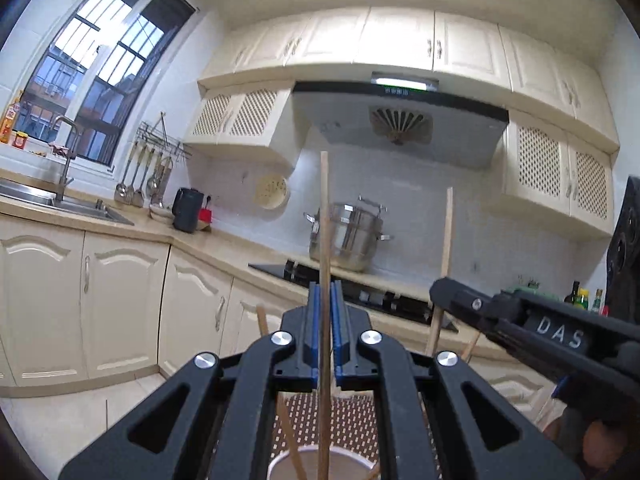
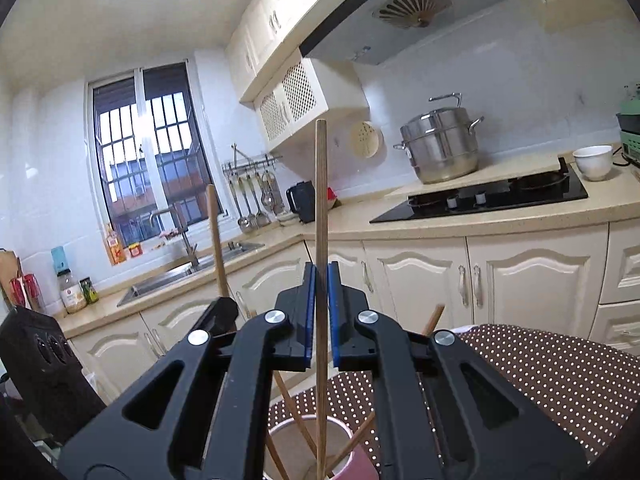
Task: Organize utensils
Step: 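Lift both held chopsticks upright and carry them above the pink cup, then drop the chopsticks into the pink cup by opening both tools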
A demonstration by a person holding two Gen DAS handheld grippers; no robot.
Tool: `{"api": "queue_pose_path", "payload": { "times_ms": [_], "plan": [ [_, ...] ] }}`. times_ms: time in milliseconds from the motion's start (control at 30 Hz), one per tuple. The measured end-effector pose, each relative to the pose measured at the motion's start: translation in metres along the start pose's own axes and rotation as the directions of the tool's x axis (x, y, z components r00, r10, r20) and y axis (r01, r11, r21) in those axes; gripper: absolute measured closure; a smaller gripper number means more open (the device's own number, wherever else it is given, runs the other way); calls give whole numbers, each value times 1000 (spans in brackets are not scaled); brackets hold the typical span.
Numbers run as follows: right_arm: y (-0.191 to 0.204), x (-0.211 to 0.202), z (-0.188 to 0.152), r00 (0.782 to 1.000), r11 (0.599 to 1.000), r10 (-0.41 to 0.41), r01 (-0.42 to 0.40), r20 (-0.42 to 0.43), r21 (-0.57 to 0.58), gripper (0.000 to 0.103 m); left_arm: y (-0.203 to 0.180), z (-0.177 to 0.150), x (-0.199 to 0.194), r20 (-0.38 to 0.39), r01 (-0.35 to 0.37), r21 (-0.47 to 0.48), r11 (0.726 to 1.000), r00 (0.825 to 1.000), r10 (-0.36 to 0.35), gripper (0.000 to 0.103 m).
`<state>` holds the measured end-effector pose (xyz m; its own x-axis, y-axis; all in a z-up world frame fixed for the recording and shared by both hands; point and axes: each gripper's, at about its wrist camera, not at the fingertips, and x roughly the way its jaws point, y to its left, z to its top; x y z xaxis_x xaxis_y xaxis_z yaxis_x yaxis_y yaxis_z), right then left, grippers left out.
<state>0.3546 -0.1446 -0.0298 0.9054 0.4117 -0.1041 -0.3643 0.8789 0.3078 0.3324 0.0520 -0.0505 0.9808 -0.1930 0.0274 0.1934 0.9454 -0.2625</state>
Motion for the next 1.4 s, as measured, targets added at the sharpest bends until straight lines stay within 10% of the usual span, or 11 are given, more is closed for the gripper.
{"api": "queue_pose_path", "payload": {
  "times_ms": [633,933,1267,1333,1400],
  "plan": [
    [16,-34,-24,995,995,-16,6,-101,-104,96,7,-15,-37,-166,31,-6,999,986,-32,97],
    [17,-42,-32,990,995,-37,23,-139,-101,96,10,-10,-55,-200,29,-29,999,979,-34,57],
    [21,-44,-37,980,993,-81,65,-180,-98,95,26,6,-74,-271,-48,-110,993,963,16,51],
    [22,-45,-36,979,993,-92,76,-183,-91,92,27,9,-79,-279,-54,-103,993,960,23,51],
    [23,-48,-34,979,993,-97,83,-182,-83,67,26,12,-82,-286,-53,-97,994,958,23,50]
  ]
}}
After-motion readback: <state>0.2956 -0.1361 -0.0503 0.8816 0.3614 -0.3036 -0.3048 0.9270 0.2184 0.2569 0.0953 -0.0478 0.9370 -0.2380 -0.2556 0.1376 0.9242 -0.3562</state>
